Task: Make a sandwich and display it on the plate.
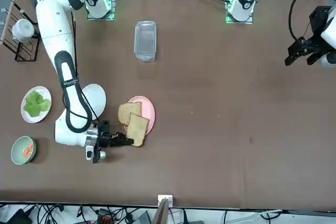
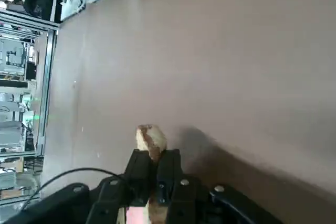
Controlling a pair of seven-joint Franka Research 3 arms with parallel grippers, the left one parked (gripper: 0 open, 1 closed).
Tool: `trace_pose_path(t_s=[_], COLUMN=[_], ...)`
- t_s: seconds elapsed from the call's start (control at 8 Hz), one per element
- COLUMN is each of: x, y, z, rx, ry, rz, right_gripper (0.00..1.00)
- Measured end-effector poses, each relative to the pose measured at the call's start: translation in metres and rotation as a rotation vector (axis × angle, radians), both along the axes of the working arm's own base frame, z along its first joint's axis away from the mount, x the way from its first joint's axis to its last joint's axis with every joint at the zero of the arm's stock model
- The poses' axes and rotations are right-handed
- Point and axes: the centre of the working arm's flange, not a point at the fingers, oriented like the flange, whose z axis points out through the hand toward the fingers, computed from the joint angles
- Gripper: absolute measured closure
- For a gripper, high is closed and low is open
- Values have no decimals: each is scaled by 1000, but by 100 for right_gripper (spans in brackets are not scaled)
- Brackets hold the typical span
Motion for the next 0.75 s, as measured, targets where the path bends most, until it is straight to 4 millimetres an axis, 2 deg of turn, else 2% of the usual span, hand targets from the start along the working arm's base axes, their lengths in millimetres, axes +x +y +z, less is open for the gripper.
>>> trace_pose_path(t_s=[0.38,0.75], x=[5,0], y=[2,5], z=[72,171], rx=[-113,-257], ry=[11,76], rz=[-27,-153], right_gripper=[92,93])
